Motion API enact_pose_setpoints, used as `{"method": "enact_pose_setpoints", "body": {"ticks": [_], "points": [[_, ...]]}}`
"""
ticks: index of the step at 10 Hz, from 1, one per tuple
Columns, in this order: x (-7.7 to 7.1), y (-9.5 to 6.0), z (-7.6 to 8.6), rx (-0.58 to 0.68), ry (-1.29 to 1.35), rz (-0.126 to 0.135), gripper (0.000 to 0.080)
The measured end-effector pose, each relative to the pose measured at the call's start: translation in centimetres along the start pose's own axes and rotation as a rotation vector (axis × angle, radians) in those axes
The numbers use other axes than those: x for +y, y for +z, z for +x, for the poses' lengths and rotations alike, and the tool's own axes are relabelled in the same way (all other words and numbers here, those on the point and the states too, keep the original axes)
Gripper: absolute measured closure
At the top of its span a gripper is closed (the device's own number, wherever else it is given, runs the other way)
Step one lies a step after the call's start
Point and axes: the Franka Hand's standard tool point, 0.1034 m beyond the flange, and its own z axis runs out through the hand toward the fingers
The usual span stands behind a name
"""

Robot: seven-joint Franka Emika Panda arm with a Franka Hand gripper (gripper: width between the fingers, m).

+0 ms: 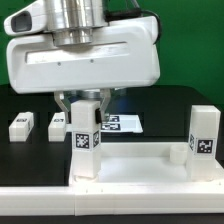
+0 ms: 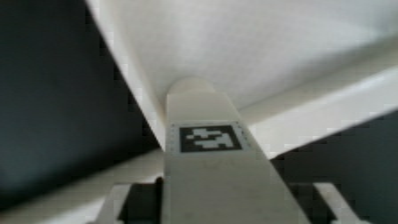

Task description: Assemble desk

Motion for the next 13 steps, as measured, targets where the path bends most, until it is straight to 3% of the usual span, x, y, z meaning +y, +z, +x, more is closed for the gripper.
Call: {"method": "enact_pose_setpoints", "body": {"ticks": [3,4,6,7,9,10,11,13], "points": [[-0.84,0.33,-0.24,-0.046,0.596,0.009,0.0502],[-0.64,0.28,-0.08,-0.059,0.683,0.029,0.0501],[-0.74,0.29,-0.13,-0.067,0.771,0.033,0.0501],[-0.76,0.28,-0.13,-0.066,0.748,0.034,0.0501],[-0.7,0.25,-0.05,-0.056,0.463,0.04,0.0221],[-0.62,0.22,-0.04,-0.055,0.268,0.041,0.0221],[-0.7,0.16,-0.19,-0.059,0.103,0.044,0.0164],[-0.55,0.25,-0.31,-0.058,-0.041,0.046,0.0154]]}}
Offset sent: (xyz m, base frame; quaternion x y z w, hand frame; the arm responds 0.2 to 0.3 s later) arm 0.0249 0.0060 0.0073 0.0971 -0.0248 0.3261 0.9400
